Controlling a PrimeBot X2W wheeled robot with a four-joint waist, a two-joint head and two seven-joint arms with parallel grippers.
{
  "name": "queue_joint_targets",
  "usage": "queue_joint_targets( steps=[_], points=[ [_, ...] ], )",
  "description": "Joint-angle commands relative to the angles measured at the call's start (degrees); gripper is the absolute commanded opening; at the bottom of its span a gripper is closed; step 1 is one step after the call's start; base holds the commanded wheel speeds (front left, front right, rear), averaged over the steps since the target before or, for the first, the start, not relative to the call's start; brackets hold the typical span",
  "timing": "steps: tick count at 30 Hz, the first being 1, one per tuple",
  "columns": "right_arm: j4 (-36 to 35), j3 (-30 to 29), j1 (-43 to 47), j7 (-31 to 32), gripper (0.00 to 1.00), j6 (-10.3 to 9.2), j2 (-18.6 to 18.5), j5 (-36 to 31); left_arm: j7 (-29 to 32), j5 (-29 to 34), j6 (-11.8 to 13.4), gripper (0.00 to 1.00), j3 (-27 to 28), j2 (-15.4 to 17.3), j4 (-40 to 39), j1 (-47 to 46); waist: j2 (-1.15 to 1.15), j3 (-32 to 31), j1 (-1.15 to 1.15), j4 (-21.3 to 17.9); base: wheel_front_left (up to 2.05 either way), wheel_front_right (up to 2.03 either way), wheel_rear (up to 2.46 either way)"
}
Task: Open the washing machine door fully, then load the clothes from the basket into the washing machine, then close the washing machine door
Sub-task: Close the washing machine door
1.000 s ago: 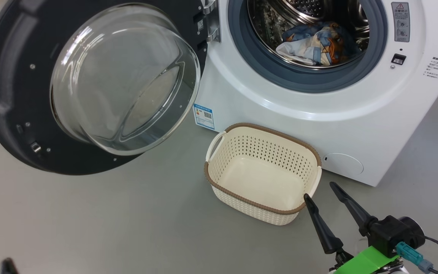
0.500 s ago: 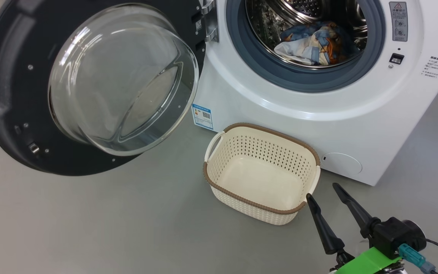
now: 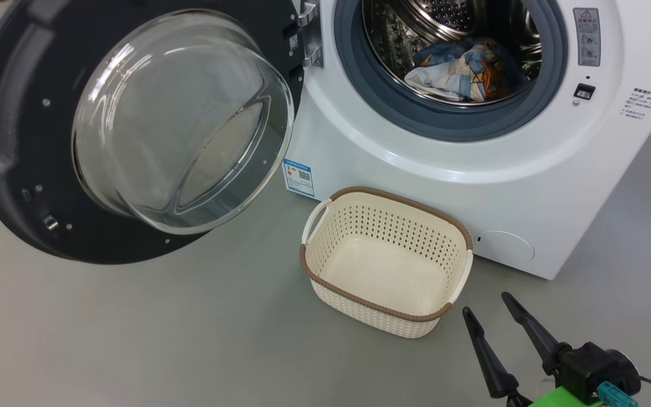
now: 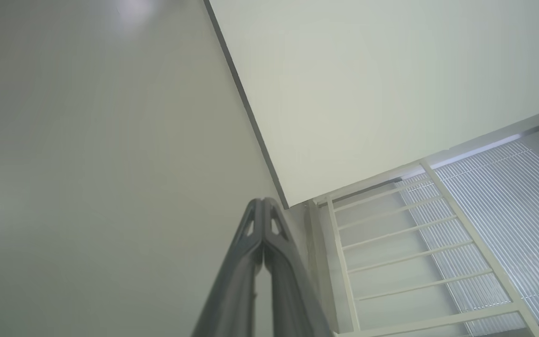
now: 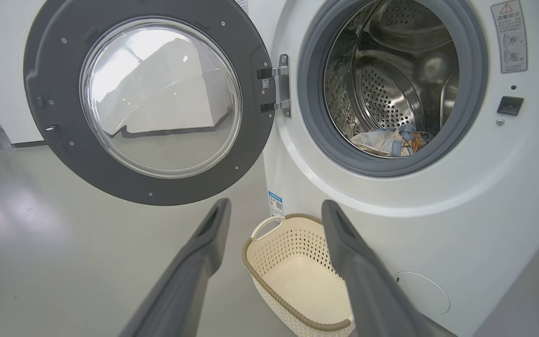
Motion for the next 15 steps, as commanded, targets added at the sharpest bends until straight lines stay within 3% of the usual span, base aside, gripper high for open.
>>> queue_joint_targets(
  steps=[1,7,15],
  points=[
    [-1.5,1.2,-0.2,-0.3,1.0,0.09,-0.1,0.1,0.5,-0.5,0.3,0.0,0.8,4.4,-0.5,-2.6,0.0,-0.2,0.0,-0.2,0.0,0.0,0.0],
    [-1.6,1.9,0.9,-0.3,1.0,0.09,-0.3,0.0,2.2,-1.3,-0.4,0.0,-0.7,6.4,3.1,-8.8,0.0,-0.6,0.0,-1.7,0.0,0.0,0.0],
    [-0.9,3.8,0.7,-0.3,1.0,0.09,-1.6,0.4,5.1,-4.1,-2.6,0.0,-0.6,6.7,7.6,-14.2,0.0,0.2,0.0,-5.2,0.0,0.0,0.0]
  ],
)
